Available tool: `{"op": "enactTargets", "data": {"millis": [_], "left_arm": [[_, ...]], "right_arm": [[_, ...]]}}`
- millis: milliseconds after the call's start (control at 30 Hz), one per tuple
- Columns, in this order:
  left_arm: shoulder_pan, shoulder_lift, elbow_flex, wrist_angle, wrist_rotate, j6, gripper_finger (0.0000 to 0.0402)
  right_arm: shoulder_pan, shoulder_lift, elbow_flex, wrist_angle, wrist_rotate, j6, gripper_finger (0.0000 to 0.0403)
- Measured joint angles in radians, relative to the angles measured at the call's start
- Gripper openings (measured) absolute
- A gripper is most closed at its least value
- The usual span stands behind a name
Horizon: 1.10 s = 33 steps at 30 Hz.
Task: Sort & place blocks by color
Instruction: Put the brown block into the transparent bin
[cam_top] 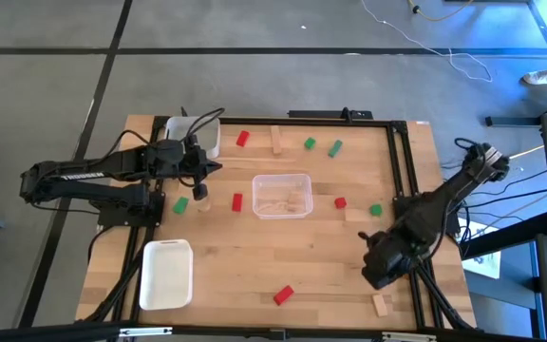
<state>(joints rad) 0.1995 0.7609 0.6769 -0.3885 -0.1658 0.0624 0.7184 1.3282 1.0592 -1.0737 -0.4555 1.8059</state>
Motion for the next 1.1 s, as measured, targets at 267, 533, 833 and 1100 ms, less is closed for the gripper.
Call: {"op": "enactTargets", "data": {"millis": [267, 533, 833, 1100], "left_arm": [[0.0, 0.0, 0.0, 0.0, 0.029, 0.073, 0.0], [0.0, 0.0, 0.0, 0.089, -0.004, 0.105, 0.0], [0.0, 0.0, 0.0, 0.122, -0.009, 0.105, 0.0], [0.0, 0.0, 0.006, 0.108, -0.007, 0.113, 0.0]], "right_arm": [[0.077, 0.089, 0.0, 0.011, 0.044, 0.136, 0.0162], [0.138, 0.18, 0.0, 0.115, 0.091, 0.217, 0.0162], [0.145, 0.322, 0.0, 0.266, 0.117, 0.232, 0.0162], [0.144, 0.437, 0.0, 0.298, 0.054, 0.232, 0.0162]]}}
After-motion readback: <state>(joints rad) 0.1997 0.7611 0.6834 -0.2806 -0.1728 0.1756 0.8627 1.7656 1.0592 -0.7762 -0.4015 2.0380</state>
